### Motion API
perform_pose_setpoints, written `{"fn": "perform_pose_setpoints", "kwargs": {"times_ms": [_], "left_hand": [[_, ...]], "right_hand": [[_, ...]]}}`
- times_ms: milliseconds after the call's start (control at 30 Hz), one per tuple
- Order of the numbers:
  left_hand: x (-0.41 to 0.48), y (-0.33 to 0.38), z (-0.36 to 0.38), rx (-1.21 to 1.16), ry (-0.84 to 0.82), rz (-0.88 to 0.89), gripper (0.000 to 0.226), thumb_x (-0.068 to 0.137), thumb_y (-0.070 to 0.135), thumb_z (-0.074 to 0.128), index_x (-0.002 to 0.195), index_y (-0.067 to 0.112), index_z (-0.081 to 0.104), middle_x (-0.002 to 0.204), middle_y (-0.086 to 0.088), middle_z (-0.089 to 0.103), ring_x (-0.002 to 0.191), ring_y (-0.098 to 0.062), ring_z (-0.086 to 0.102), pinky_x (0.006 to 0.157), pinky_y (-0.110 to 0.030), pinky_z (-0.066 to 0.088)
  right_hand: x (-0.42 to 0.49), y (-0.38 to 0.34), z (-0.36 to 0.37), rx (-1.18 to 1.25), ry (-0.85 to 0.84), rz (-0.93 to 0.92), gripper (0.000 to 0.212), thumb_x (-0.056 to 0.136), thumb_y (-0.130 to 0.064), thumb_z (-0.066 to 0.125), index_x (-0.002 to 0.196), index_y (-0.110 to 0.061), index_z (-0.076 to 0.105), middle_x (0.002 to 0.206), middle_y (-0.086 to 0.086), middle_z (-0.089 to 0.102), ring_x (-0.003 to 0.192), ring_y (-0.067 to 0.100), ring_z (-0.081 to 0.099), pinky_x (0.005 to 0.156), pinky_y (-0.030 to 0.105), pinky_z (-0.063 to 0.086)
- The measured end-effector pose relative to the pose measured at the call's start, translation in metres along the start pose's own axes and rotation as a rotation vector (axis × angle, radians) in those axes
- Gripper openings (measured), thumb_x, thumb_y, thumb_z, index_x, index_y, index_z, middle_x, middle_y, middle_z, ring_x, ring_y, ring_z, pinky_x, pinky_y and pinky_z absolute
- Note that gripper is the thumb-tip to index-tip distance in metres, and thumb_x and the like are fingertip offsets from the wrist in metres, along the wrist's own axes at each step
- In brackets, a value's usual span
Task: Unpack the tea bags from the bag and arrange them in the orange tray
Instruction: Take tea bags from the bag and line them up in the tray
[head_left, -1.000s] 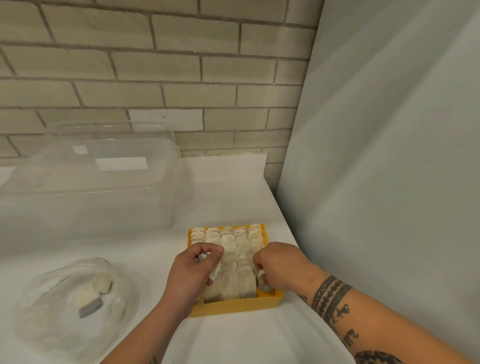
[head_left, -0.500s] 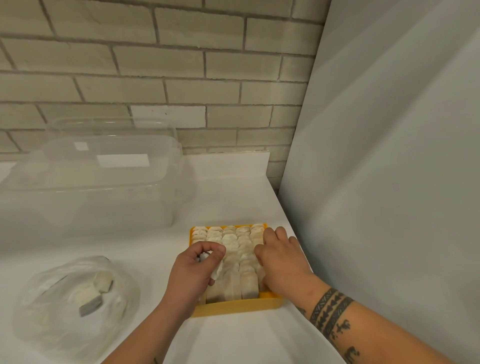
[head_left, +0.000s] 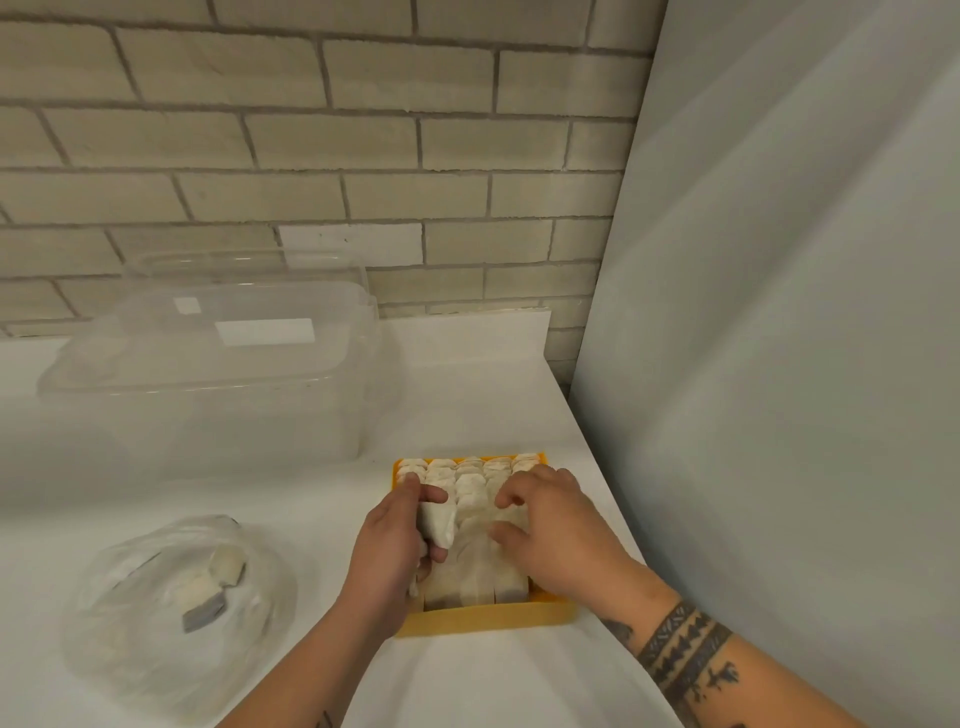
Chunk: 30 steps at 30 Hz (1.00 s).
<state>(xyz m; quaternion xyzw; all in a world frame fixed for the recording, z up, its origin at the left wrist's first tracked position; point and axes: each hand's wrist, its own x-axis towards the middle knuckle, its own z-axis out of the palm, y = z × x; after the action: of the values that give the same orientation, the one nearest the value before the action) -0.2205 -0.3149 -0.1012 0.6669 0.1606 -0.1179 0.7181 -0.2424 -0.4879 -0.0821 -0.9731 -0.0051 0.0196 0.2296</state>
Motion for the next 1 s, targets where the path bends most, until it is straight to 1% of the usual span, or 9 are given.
{"fn": "perform_pose_setpoints", "kwargs": {"times_ms": [67,100,200,300,400,533,733,900,1000], "left_hand": [[-0.004,0.002,0.005,-0.018,-0.029,0.007,0.044,0.105,0.042,0.04,0.1,0.01,0.07,0.056,-0.009,0.059,0.048,-0.018,0.049,0.048,-0.028,0.033],[-0.007,0.004,0.008,-0.017,-0.047,0.012,0.044,0.106,0.043,0.04,0.102,0.01,0.069,0.058,-0.011,0.06,0.047,-0.017,0.049,0.047,-0.027,0.033],[-0.012,0.007,0.013,-0.01,-0.112,0.01,0.04,0.104,0.045,0.046,0.102,0.012,0.068,0.068,-0.013,0.064,0.047,-0.014,0.055,0.04,-0.024,0.031],[-0.014,0.004,0.011,0.043,-0.189,0.04,0.021,0.098,0.032,0.063,0.1,0.012,0.07,0.078,-0.004,0.069,0.064,-0.019,0.067,0.038,-0.021,0.028],[-0.016,-0.001,0.013,0.171,-0.195,0.095,0.008,0.094,0.022,0.07,0.097,0.015,0.072,0.079,0.004,0.073,0.065,-0.019,0.069,0.043,-0.018,0.035],[-0.018,-0.002,0.023,0.255,-0.202,0.16,0.01,0.091,0.025,0.075,0.097,0.018,0.074,0.087,0.0,0.077,0.061,-0.016,0.069,0.059,-0.017,0.049],[-0.009,-0.003,0.011,0.27,-0.127,0.223,0.013,0.089,0.034,0.075,0.101,0.031,0.073,0.087,0.009,0.078,0.056,-0.019,0.07,0.077,-0.033,0.054],[-0.001,-0.009,-0.006,0.199,-0.029,0.241,0.014,0.098,0.036,0.063,0.098,0.026,0.073,0.085,0.005,0.078,0.048,-0.017,0.055,0.053,-0.024,0.043],[0.001,-0.012,-0.009,0.155,-0.019,0.249,0.015,0.101,0.034,0.06,0.099,0.026,0.073,0.083,-0.001,0.077,0.048,-0.018,0.051,0.049,-0.022,0.039]], "right_hand": [[-0.005,-0.018,-0.002,0.423,-0.062,0.125,0.035,0.088,-0.052,0.068,0.113,-0.029,0.064,0.106,-0.015,0.063,0.097,-0.002,0.057,0.083,0.015,0.045],[-0.007,-0.025,0.0,0.537,-0.079,0.166,0.033,0.087,-0.054,0.068,0.108,-0.028,0.065,0.098,-0.015,0.067,0.089,-0.005,0.06,0.075,0.012,0.045],[-0.006,-0.025,0.008,0.536,0.024,0.177,0.022,0.09,-0.044,0.068,0.08,-0.026,0.061,0.075,-0.012,0.063,0.066,-0.001,0.057,0.063,0.014,0.044],[-0.002,-0.012,0.0,0.583,0.094,0.2,0.018,0.091,-0.039,0.068,0.081,-0.025,0.062,0.078,-0.006,0.07,0.07,0.01,0.064,0.068,0.027,0.051],[-0.001,0.0,-0.013,0.535,0.107,0.159,0.011,0.089,-0.038,0.071,0.085,-0.029,0.066,0.081,-0.007,0.071,0.073,0.007,0.065,0.071,0.026,0.052],[-0.002,0.008,-0.024,0.413,0.015,0.06,0.006,0.087,-0.035,0.074,0.091,-0.032,0.07,0.086,-0.012,0.07,0.077,0.002,0.064,0.072,0.022,0.052],[0.008,0.021,-0.047,0.211,-0.042,0.034,0.003,0.09,-0.032,0.07,0.087,-0.032,0.07,0.078,-0.019,0.063,0.07,-0.004,0.058,0.058,0.012,0.038],[0.008,0.025,-0.049,-0.094,-0.219,-0.046,0.011,0.088,-0.026,0.062,0.092,-0.027,0.073,0.088,-0.016,0.065,0.082,0.005,0.059,0.058,0.015,0.038],[0.008,0.023,-0.038,-0.243,-0.31,-0.083,0.007,0.087,-0.026,0.062,0.088,-0.027,0.069,0.093,-0.007,0.062,0.084,0.013,0.058,0.055,0.021,0.034]]}}
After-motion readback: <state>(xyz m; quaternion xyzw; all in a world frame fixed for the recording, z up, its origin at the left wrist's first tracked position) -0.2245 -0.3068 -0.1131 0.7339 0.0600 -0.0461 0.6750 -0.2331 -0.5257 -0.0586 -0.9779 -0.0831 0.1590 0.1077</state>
